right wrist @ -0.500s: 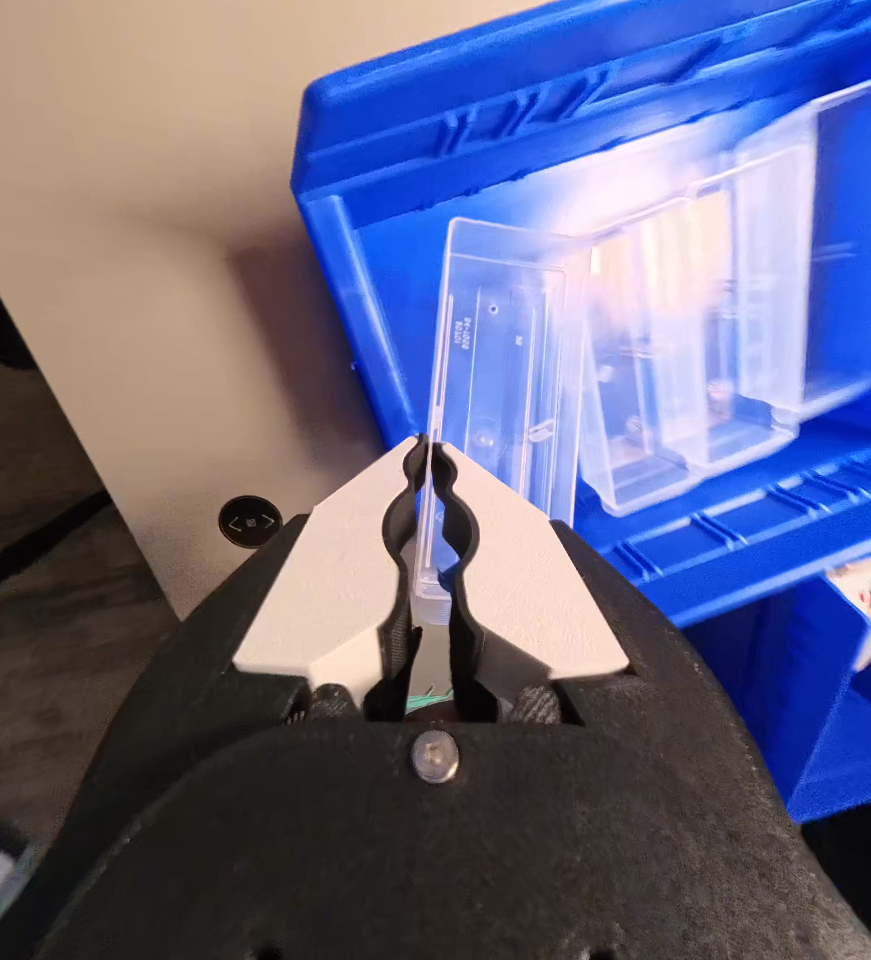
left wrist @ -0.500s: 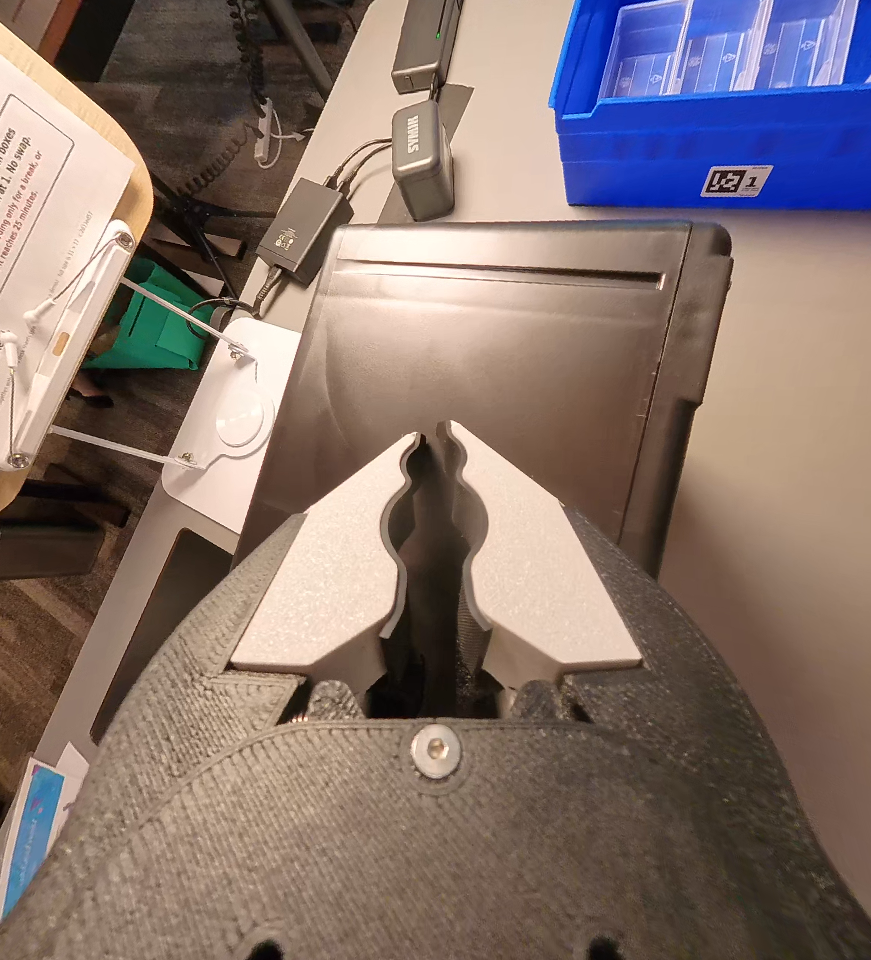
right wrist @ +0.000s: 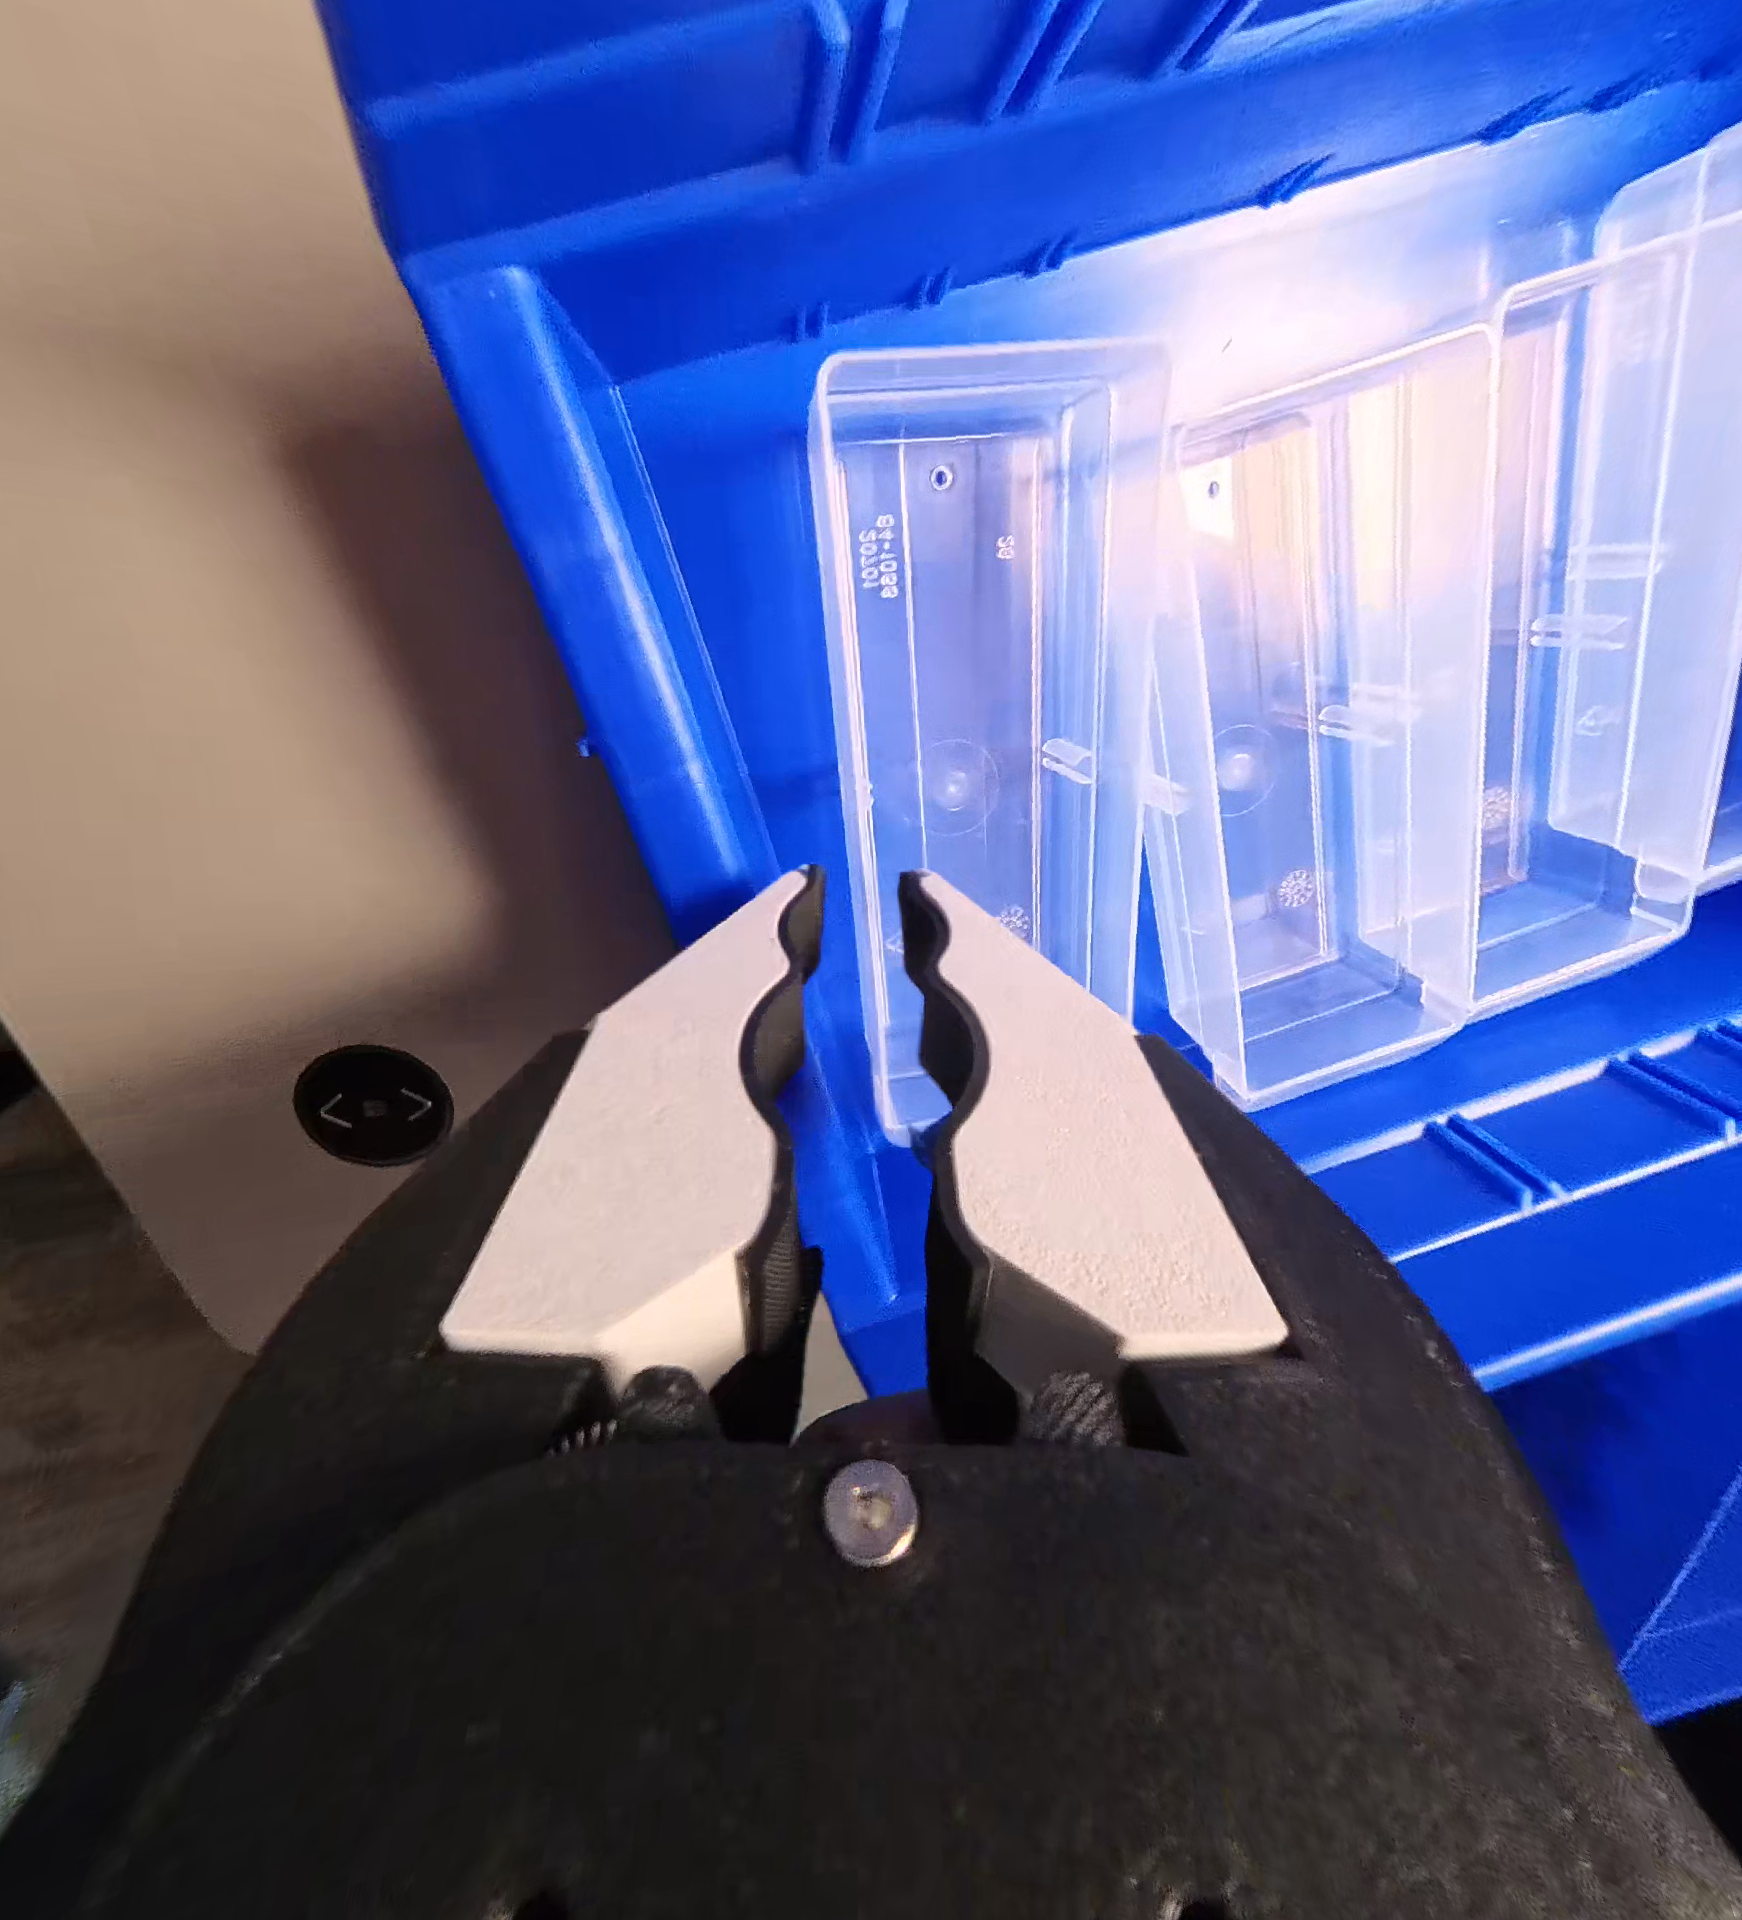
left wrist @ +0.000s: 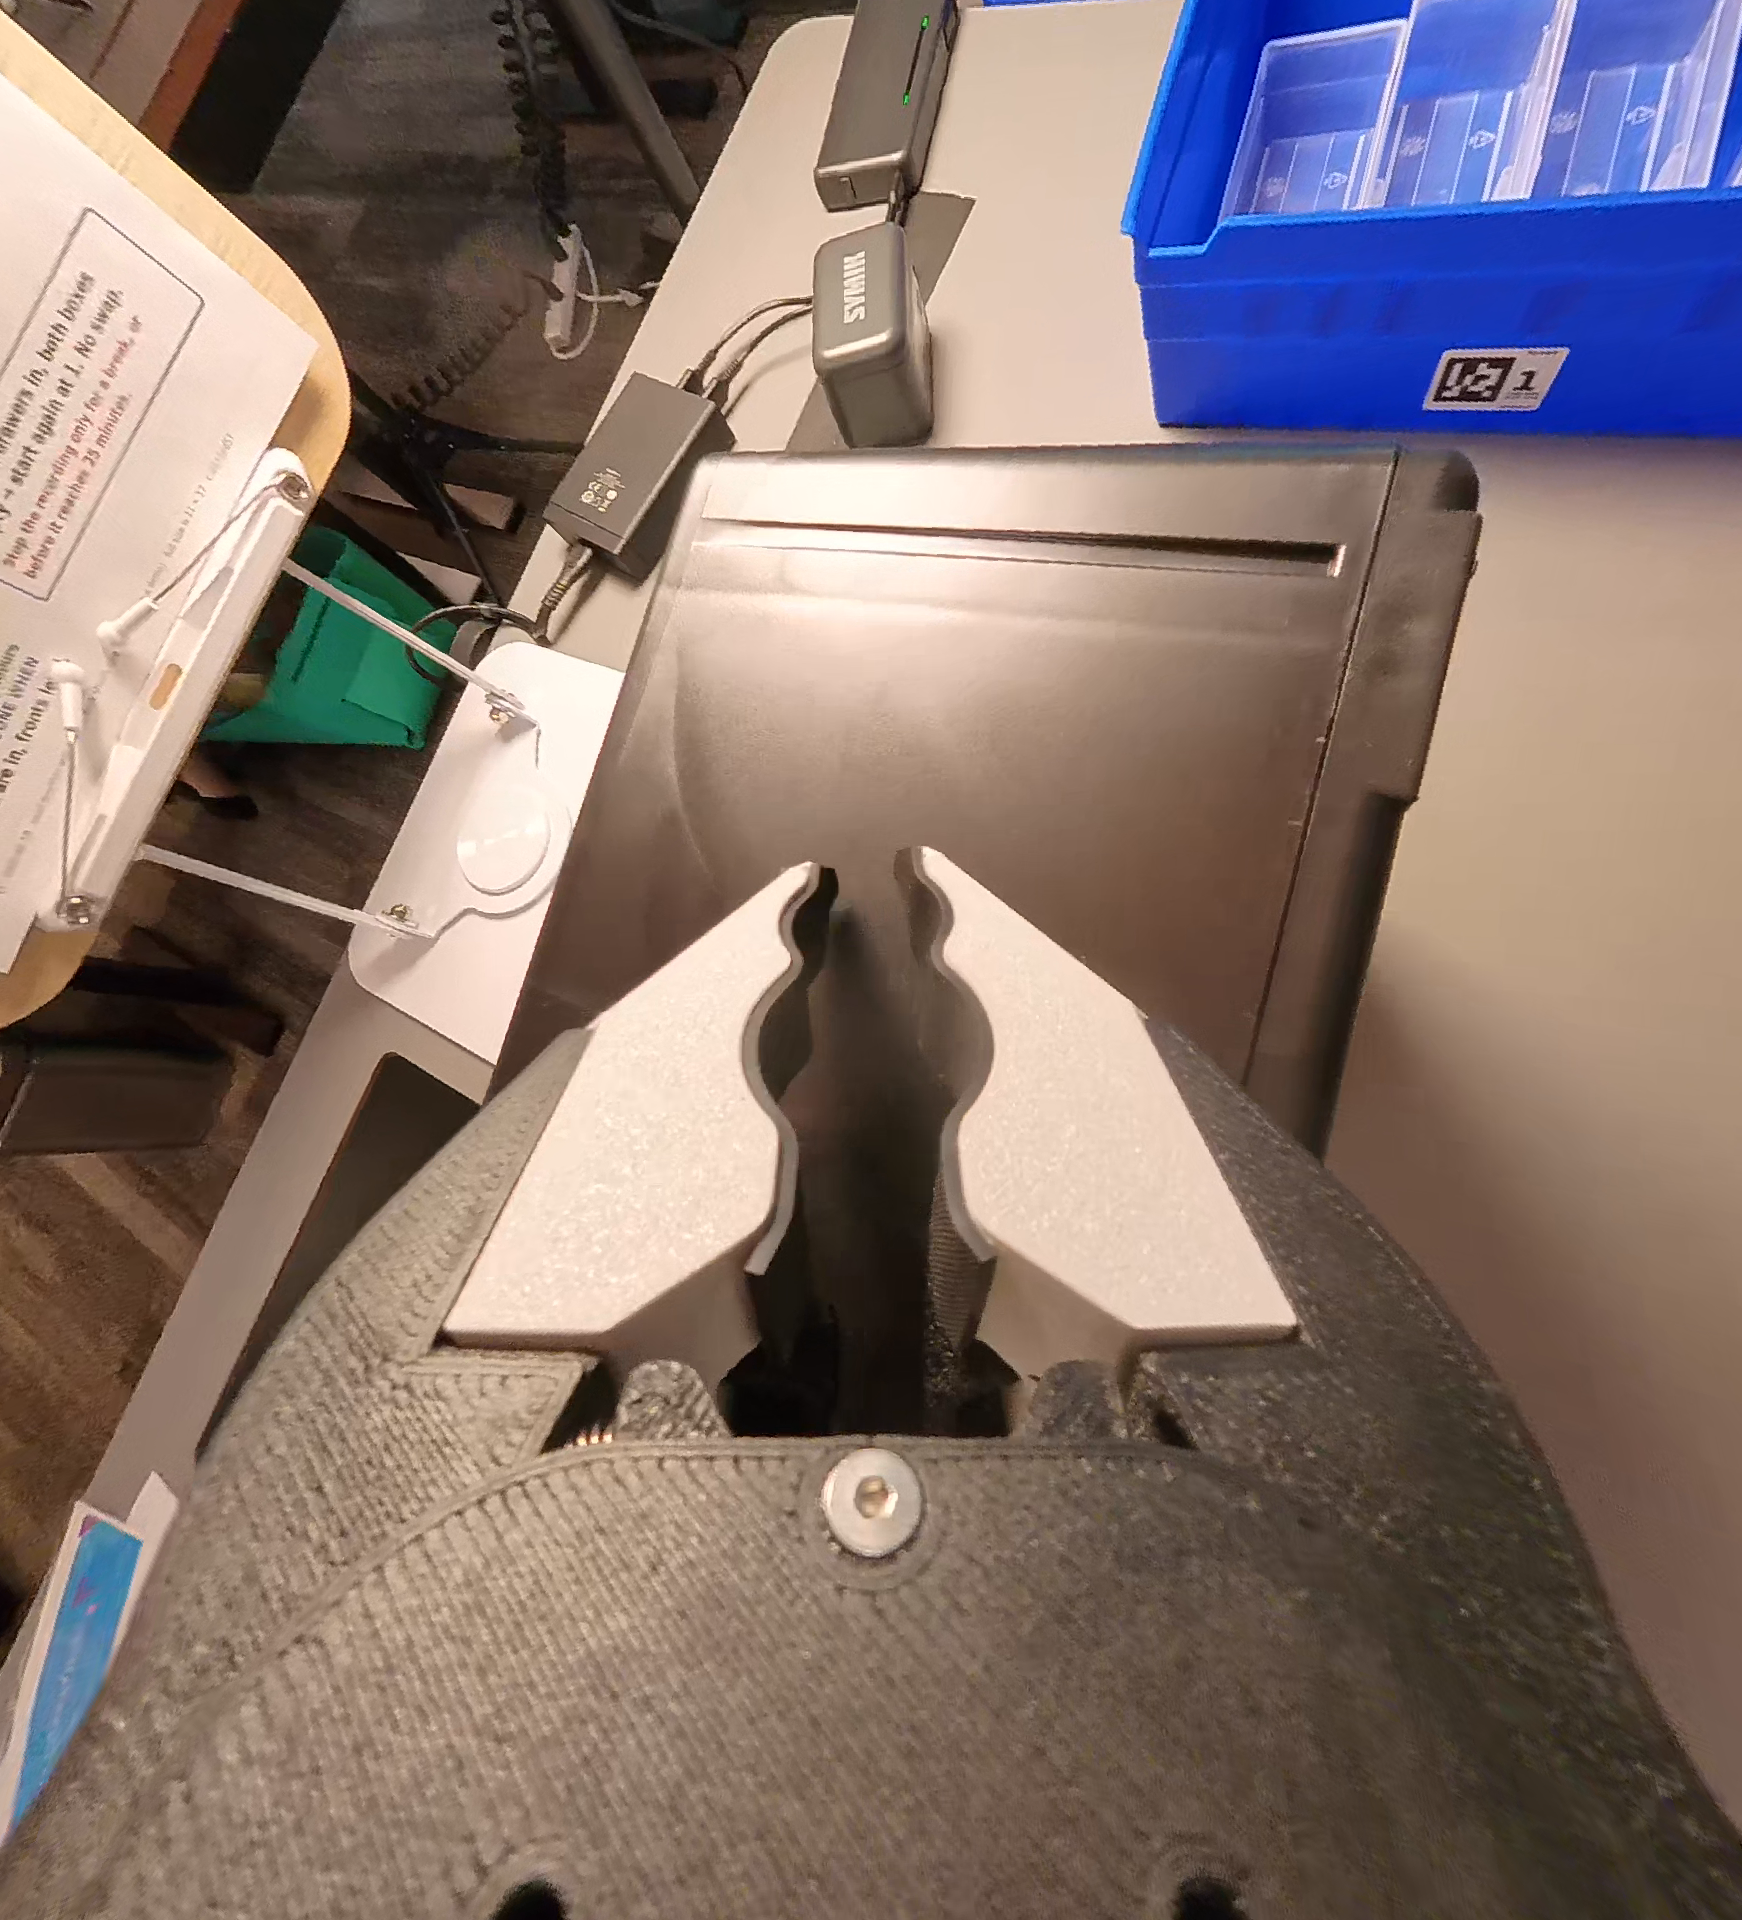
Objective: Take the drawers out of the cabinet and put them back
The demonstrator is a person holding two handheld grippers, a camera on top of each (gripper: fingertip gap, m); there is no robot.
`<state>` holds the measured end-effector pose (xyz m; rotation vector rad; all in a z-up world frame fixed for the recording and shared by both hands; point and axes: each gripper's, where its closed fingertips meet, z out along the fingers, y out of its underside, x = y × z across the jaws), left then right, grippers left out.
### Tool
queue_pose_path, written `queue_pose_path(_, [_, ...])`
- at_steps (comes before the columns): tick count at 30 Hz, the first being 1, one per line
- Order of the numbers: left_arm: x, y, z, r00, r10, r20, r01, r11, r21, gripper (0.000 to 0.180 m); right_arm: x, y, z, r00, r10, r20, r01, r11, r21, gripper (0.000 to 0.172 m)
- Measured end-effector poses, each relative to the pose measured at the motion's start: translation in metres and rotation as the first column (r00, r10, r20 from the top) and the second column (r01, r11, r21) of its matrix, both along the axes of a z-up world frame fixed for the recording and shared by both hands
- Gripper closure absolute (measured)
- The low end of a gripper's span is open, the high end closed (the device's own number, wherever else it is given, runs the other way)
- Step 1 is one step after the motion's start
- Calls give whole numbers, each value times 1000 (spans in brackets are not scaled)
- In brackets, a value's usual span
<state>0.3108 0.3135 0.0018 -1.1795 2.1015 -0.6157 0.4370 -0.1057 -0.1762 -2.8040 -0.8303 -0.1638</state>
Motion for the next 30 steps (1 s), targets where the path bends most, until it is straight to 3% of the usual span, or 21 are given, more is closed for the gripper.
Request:
queue_pose_path(1, [-1,0,1,1000,1,12,-1,1000,8,160,1,1,3,1000,-18,-1,18,999,29,147])
queue_pose_path(7, [-26,-2,43,975,40,219,-32,999,-42,152,4,16,36,983,-158,-94,180,930,322,120])
queue_pose_path(10, [-60,6,71,928,115,355,-90,992,-88,146,-9,33,61,942,-213,-259,323,790,522,105])
queue_pose_path(13, [-107,22,79,865,221,450,-179,975,-135,140,-28,50,80,887,-222,-404,452,594,666,92])
queue_pose_path(17, [-183,47,48,776,399,488,-321,917,-237,131,-55,67,82,831,-272,-486,557,385,736,76])
queue_pose_path(20, [-247,72,15,679,546,491,-466,837,-287,127,-79,77,81,811,-261,-524,583,286,761,73])
queue_pose_path(25, [-341,107,-31,516,741,429,-681,659,-320,110,-82,82,62,789,-393,-473,585,242,775,73])
queue_pose_path(28, [-377,129,-63,401,833,382,-778,530,-337,98,-81,88,46,774,-452,-444,596,280,753,75])
queue_pose_path(30, [-382,132,-84,396,851,345,-785,508,-354,95,-76,92,35,763,-501,-409,595,294,748,83])
